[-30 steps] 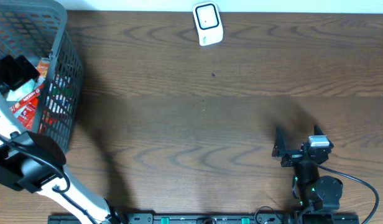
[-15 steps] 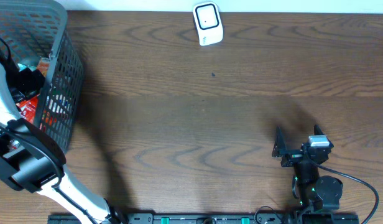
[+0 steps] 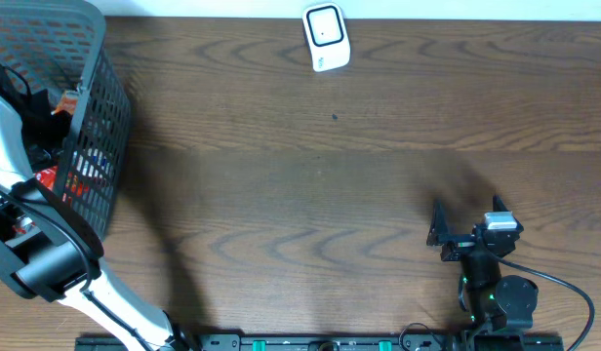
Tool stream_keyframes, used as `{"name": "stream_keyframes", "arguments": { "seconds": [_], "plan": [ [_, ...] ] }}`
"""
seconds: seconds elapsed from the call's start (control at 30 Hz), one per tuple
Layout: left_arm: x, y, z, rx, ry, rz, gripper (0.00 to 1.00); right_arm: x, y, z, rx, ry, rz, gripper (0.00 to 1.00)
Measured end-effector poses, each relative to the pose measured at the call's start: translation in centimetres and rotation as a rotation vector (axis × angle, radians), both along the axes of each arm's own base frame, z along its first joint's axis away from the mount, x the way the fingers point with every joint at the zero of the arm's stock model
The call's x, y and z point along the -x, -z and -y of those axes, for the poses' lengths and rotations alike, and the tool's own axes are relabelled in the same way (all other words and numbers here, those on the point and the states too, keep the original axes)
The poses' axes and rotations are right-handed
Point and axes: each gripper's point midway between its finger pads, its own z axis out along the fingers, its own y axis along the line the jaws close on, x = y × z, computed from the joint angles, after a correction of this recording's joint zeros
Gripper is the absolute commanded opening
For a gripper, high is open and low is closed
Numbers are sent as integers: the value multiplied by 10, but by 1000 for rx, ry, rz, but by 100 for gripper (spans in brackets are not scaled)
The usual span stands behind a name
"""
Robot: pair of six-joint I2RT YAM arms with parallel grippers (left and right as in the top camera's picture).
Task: Scan the item barcode
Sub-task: 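Grasp the green-capped Knorr jar in the basket with the left gripper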
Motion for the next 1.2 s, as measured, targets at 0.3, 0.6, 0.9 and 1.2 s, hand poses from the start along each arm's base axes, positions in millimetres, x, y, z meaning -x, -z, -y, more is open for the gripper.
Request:
{"name": "stream_keyframes", "arguments": {
  "seconds": [0.3,0.6,0.9,1.2],
  "plan": [
    [2,20,5,2,103,2,80,0,0,0,0,0,0,99],
    [3,44,3,2,137,-5,80,0,0,0,0,0,0,99],
    [2,44,2,-1,131,0,87,0,0,0,0,0,0,99],
    [1,44,3,9,82,2,73,0,0,0,0,0,0,99]
  ]
}}
